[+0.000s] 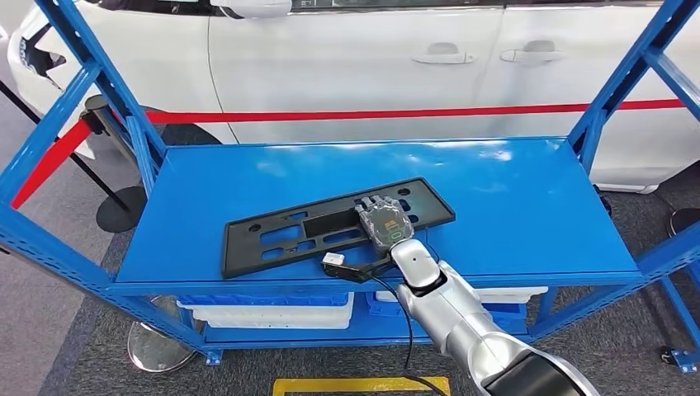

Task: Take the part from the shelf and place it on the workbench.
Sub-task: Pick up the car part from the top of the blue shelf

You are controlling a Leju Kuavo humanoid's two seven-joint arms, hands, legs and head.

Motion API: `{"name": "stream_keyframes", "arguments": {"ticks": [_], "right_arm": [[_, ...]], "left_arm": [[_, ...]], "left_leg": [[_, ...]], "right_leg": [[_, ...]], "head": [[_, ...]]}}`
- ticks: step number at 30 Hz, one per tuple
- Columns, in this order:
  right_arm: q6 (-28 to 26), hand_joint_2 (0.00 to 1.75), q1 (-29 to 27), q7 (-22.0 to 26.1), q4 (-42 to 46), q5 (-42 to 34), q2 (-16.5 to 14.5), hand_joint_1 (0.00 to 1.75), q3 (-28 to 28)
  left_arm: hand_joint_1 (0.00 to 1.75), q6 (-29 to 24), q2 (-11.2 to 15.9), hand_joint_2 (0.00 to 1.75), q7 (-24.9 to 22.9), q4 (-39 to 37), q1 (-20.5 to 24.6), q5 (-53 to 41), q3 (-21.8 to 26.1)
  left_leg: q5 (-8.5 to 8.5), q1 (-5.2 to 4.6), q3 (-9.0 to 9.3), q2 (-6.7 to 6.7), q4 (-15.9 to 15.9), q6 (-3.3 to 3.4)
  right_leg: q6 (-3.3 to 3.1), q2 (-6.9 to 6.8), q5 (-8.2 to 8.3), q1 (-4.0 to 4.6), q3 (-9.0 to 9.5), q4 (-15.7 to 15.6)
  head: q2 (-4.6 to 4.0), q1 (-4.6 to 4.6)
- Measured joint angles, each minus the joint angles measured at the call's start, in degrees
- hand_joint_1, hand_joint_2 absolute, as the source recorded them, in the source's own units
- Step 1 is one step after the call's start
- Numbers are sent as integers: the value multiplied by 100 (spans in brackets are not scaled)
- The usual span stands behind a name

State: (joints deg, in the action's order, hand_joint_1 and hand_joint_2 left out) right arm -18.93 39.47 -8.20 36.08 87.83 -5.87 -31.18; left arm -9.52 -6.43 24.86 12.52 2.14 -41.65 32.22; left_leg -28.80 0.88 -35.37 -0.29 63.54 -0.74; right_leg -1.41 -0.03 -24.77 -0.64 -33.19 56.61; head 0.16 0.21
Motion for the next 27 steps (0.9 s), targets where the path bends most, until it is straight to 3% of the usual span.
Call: {"name": "stream_keyframes", "arguments": {"ticks": [2, 3, 4, 5, 7, 9, 12, 14, 17, 18, 19, 20, 23, 25, 27], "right_arm": [[-2, 175, 7, 10, -65, -15, -7, 175, 9], [-5, 175, 8, 19, -95, -25, -8, 175, 17], [-9, 175, 12, 27, -121, -38, -8, 175, 27], [-12, 175, 17, 36, -142, -49, -8, 175, 38], [-15, 175, 29, 44, -169, -65, -8, 175, 59], [-15, 175, 43, 44, -194, -75, -5, 175, 83], [-14, 175, 53, 42, -236, -86, -1, 175, 103], [-13, 175, 56, 40, -261, -90, 7, 175, 119], [-12, 175, 54, 39, -300, -101, 28, 175, 137], [-13, 175, 51, 39, -314, -105, 35, 175, 140], [-14, 175, 48, 40, -328, -109, 39, 175, 145], [-15, 175, 47, 41, -339, -114, 45, 175, 151], [-22, 175, 50, 56, -351, -131, 57, 175, 179], [-71, 175, 43, 108, -351, -163, 56, 175, 191], [-232, 175, 3, 252, -325, -276, 43, 175, 221]], "left_arm": [[0, -1, 0, 0, -8, 0, -3, -6, 16], [0, 0, 0, 0, -13, 0, -9, -10, 25], [0, 0, 0, 0, -15, 0, -15, -14, 33], [0, 0, 0, 0, -16, 0, -19, -16, 39], [0, -1, 0, 0, -16, 0, -15, -16, 52], [0, -1, -1, 0, -15, 0, -5, -16, 65], [0, -1, -3, 0, -16, 0, -5, -16, 76], [0, 0, -4, 0, -15, 0, -3, -16, 81], [0, 12, -4, 0, -14, 0, 1, -16, 85], [0, 19, -4, 0, -14, 0, -1, -16, 85], [0, 25, -5, 0, -14, 0, -5, -16, 85], [0, 32, -8, 0, -14, 0, -9, -16, 86], [0, 55, -33, 0, -14, 0, -10, -15, 89], [0, 61, -49, 0, -14, 0, -1, -14, 94], [0, 60, -58, 0, -14, 0, 4, -13, 112]], "left_leg": [[-356, 5, -349, 1, 760, -34], [-413, 8, -457, 2, 992, -45], [-359, 8, -463, 3, 1013, -48], [-201, 10, -353, 4, 797, -43], [157, 5, 44, 7, 1, -15], [295, -12, 285, 3, -490, 44], [321, -20, 309, 4, -566, 153], [366, -1, 314, 21, -608, 226], [392, 2, 285, 43, -621, 271], [393, 0, 277, 47, -619, 272], [392, -1, 276, 50, -617, 271], [389, -1, 283, 50, -615, 266], [362, -12, 320, 39, -603, 222], [346, -27, 325, 30, -595, 166], [345, -24, 329, 25, -606, 96]], "right_leg": [[-20, -3, -3, 9, -6, 5], [-21, -4, -8, 14, -7, 12], [-19, -2, -15, 17, -5, 21], [-12, 2, -25, 17, 2, 33], [22, 9, -55, 26, 14, 69], [80, 19, -78, 45, 8, 99], [180, 29, -75, 42, 6, 103], [240, 26, -206, 30, -65, 273], [299, 21, -751, 11, -538, 1270], [310, 20, -869, 5, -700, 1599], [315, 20, -875, -1, -779, 1751], [311, 19, -754, -6, -733, 1655], [250, 8, -186, -1, -157, 500], [201, 3, -94, 28, 30, 98], [143, 3, -90, 43, 38, 60]], "head": [[0, -16], [-1, -15], [-1, -16], [-1, -17], [0, -18], [-1, -8], [-1, 0], [-1, 15], [-1, 47], [0, 48], [0, 48], [0, 48], [0, 48], [0, 42], [-1, 40]]}}
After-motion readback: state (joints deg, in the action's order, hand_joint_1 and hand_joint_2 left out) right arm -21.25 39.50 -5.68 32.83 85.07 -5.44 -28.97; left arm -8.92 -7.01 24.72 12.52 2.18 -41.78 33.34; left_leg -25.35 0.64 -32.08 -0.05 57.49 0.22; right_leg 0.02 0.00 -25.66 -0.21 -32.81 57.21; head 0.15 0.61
